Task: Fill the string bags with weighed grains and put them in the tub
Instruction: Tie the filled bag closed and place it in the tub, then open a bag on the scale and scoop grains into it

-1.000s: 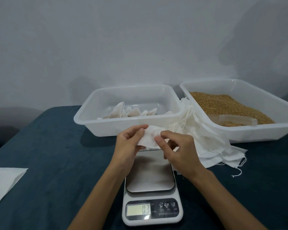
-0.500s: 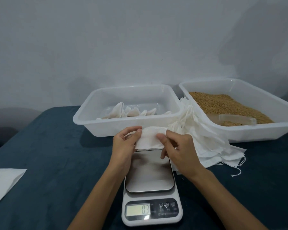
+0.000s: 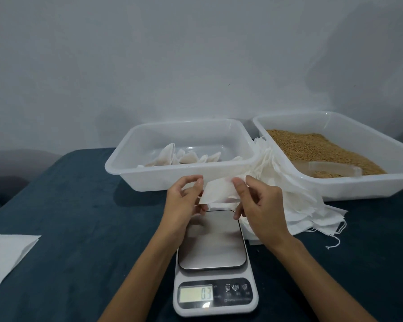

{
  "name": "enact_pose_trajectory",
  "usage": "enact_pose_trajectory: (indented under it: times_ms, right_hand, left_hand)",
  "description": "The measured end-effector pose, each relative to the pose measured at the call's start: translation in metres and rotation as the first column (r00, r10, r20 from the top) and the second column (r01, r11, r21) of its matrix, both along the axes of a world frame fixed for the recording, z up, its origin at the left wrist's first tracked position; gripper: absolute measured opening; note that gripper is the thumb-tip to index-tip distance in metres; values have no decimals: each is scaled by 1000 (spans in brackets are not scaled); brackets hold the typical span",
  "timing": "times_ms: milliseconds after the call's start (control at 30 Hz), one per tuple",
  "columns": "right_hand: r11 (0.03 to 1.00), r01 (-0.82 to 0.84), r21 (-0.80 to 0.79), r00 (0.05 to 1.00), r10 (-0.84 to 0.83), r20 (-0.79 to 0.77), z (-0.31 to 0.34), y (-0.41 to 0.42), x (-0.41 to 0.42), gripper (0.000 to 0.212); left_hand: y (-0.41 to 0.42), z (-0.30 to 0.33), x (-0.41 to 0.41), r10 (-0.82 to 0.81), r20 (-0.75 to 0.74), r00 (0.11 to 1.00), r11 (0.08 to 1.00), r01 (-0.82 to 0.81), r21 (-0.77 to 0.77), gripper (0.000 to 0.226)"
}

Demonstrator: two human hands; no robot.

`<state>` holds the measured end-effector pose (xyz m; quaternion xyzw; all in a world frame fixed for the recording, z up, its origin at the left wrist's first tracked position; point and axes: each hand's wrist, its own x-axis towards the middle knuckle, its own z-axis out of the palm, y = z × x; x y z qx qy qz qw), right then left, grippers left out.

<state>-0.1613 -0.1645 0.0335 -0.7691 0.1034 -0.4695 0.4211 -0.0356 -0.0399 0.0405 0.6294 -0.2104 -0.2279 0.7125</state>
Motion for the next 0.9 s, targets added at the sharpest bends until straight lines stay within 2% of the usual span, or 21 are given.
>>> enact_pose_trajectory:
  times_ms: [133, 200, 300, 333, 400, 467, 500, 567, 633, 733, 800, 900]
  right_hand:
    - [995, -85, 60, 995, 87, -39, 5, 5, -1, 39]
    - [976, -167, 138, 982, 177, -68, 6, 4, 0, 48]
    - [970, -192, 151, 968, 212, -132, 14, -3, -3, 51]
    - [971, -193, 140, 963, 215, -164, 20, -5, -5, 46]
    - [970, -220, 104, 933, 240, -269, 37, -10, -9, 40]
    - [953, -280, 112, 862, 301, -408, 56, -14, -11, 54]
    - [943, -302, 139, 813, 331, -479, 65, -15, -11, 66]
    - [929, -323, 179, 714, 364, -598, 81, -14, -12, 89]
    - [928, -355, 111, 634, 326, -701, 94, -13, -15, 100]
    - [913, -408, -1, 552, 246, -796, 115, -13, -25, 98]
    - [909, -416, -25, 514, 212, -831, 130, -11, -34, 94]
    - [887, -461, 20, 392, 224, -892, 141, -1, -38, 89]
  left_hand:
    - [3, -1, 3, -12, 99, 995, 1000, 11, 19, 20]
    - [4, -2, 4, 2, 133, 991, 999, -7, 38, 17]
    - [4, 3, 0, 58, 314, 948, 997, -68, 21, 13]
    - [4, 5, -2, 34, 383, 923, 999, -39, 4, 16]
    - [6, 7, -4, -166, 458, 873, 985, 172, 29, 44]
    - [7, 6, -11, -387, 457, 801, 921, 355, 160, 69]
    - [7, 5, -15, -445, 456, 770, 895, 391, 213, 71]
    - [6, 3, -23, -448, 487, 750, 894, 380, 236, 60]
    - [5, 4, -29, -441, 493, 750, 897, 388, 213, 45]
    - [7, 7, -32, -482, 425, 766, 873, 461, 158, 32]
    - [9, 9, -36, -537, 359, 763, 837, 535, 115, 37]
    - [9, 8, -42, -584, 294, 757, 805, 586, 92, 45]
